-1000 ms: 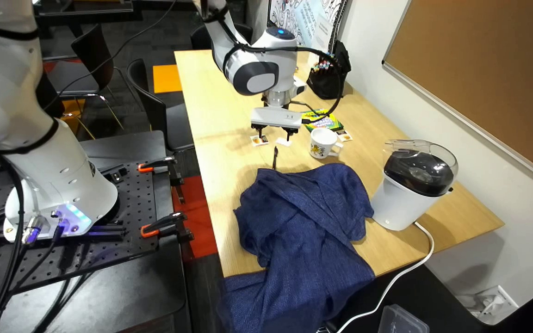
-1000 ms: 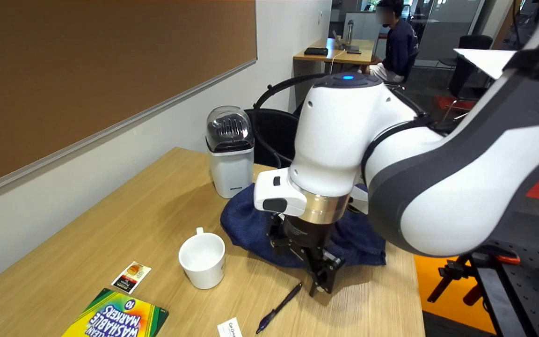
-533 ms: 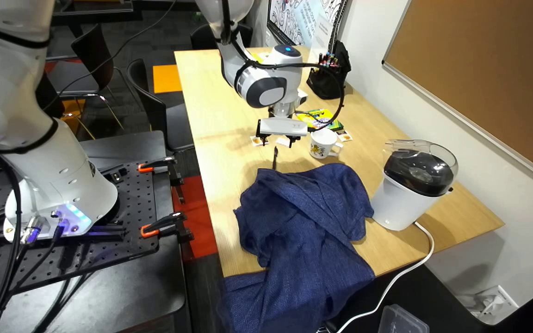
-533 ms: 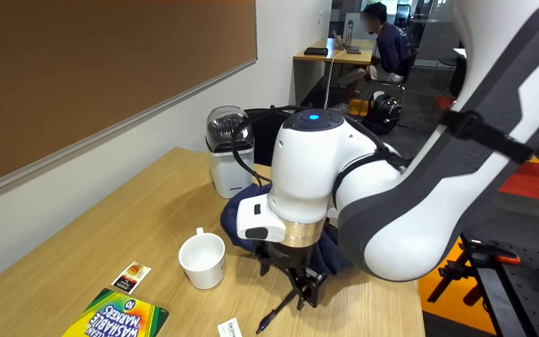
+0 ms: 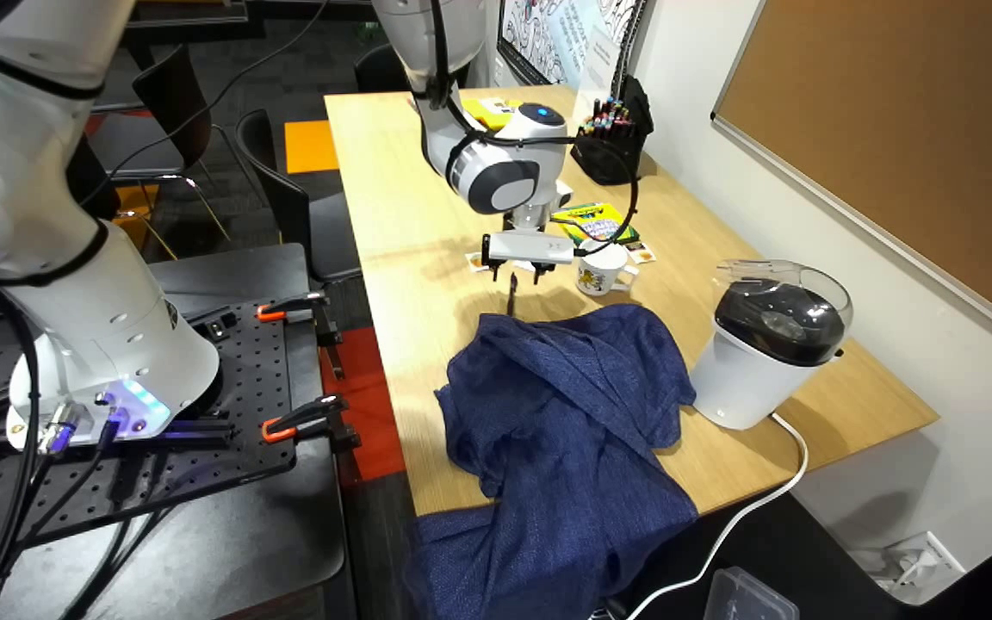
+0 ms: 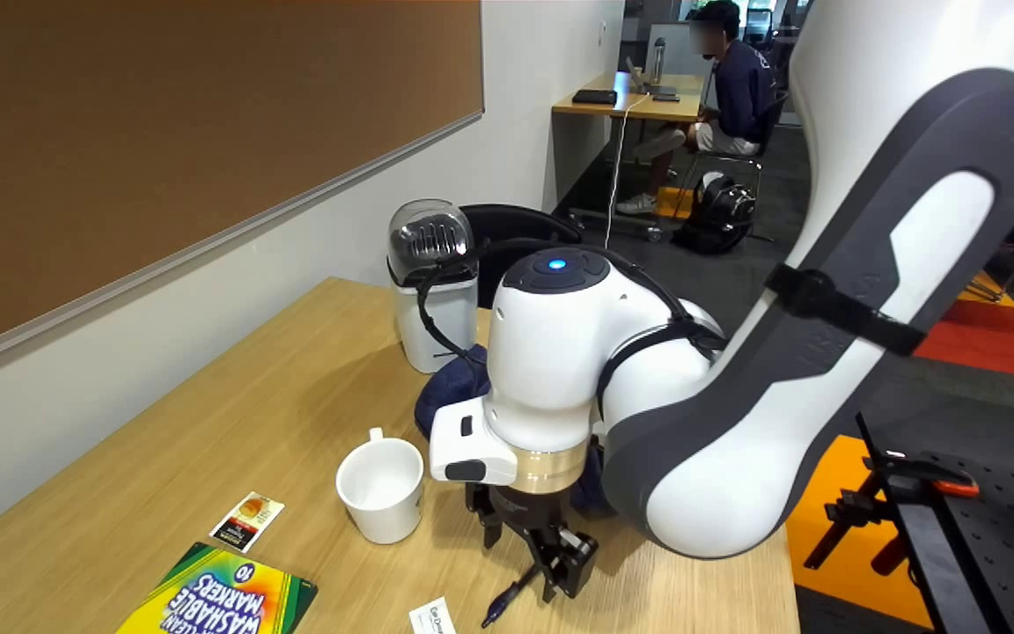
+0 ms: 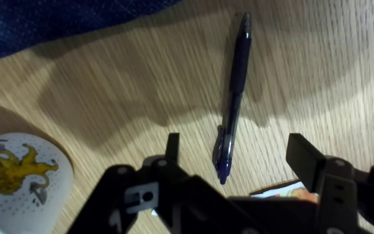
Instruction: Put the pen inside the white mug
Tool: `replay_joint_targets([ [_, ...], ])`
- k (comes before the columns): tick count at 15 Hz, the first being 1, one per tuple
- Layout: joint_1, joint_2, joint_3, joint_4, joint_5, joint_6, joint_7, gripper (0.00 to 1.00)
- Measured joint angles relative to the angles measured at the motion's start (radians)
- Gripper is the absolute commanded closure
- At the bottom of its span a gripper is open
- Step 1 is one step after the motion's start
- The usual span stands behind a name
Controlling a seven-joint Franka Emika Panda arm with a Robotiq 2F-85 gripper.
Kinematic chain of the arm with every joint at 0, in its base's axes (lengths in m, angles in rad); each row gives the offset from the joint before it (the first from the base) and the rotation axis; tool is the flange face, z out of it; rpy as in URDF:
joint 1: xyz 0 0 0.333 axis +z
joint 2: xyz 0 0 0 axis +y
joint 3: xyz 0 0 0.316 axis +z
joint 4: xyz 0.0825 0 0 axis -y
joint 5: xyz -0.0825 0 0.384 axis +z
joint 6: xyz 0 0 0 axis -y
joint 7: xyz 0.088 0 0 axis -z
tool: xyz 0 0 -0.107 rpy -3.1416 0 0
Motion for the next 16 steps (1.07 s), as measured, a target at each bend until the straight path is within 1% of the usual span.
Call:
replay_joint_targets([
  [1, -0.002, 0.006, 0.001, 0.006, 0.000, -0.006, 0.000, 0.21],
  [4, -0.009, 0.021, 0.001, 0.021, 0.000, -0.024, 0.000, 0.21],
  [6, -0.013, 0.030, 0.002, 0.028, 0.000, -0.029, 0.000, 0.27],
  [7, -0.015, 0.034, 0.003, 0.032, 0.000, -0.034, 0.000, 0.34],
  [8, -0.017, 0.038, 0.004, 0.036, 0.000, -0.039, 0.000, 0.38],
  [9, -0.019, 0.041, 0.005, 0.042, 0.000, -0.047, 0.000, 0.48],
  [10, -0.019, 0.043, 0.006, 0.047, 0.000, -0.055, 0.000, 0.63],
  [11, -0.020, 0.046, 0.007, 0.053, 0.000, -0.061, 0.000, 0.70],
  [12, -0.020, 0.048, 0.008, 0.058, 0.000, -0.065, 0.000, 0.79],
  [14, -0.020, 0.054, 0.011, 0.070, 0.000, -0.074, 0.000, 0.93],
  [15, -0.020, 0.056, 0.013, 0.074, 0.000, -0.078, 0.000, 0.90],
  [16, -0.021, 0.058, 0.014, 0.078, 0.000, -0.082, 0.000, 0.84],
])
